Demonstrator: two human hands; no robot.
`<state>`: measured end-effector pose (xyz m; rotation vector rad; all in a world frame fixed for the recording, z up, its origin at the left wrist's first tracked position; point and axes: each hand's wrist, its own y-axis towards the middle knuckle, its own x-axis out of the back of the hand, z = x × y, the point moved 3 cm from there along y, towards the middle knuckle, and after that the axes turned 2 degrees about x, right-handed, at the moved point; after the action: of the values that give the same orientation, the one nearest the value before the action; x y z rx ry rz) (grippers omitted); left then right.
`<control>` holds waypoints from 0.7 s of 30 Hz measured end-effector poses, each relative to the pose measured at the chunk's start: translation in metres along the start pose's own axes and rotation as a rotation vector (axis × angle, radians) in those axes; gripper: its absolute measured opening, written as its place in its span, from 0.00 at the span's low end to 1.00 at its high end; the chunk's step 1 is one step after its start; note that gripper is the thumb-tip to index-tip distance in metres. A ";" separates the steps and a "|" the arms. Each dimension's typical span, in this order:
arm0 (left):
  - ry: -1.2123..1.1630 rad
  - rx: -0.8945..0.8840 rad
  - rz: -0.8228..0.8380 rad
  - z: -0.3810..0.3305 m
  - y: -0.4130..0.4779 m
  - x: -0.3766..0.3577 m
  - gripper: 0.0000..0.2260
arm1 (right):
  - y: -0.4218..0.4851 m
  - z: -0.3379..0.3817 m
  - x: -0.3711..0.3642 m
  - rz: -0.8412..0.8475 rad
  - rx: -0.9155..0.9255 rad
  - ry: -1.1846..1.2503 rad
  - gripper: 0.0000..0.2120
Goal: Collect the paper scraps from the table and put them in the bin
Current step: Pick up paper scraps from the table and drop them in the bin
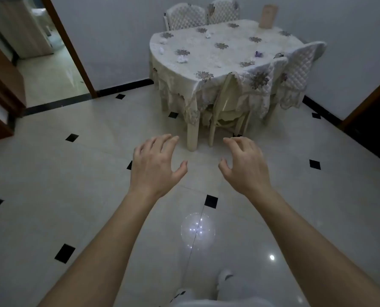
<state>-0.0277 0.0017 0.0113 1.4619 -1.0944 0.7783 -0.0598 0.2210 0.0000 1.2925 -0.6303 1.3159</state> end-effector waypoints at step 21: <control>0.035 -0.041 0.015 -0.039 0.246 -0.104 0.26 | 0.216 -0.142 -0.051 -0.043 -0.017 0.018 0.23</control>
<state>-0.2890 0.0672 0.0152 1.4024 -1.0897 0.7845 -0.3151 0.2849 -0.0146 1.2720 -0.5968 1.2830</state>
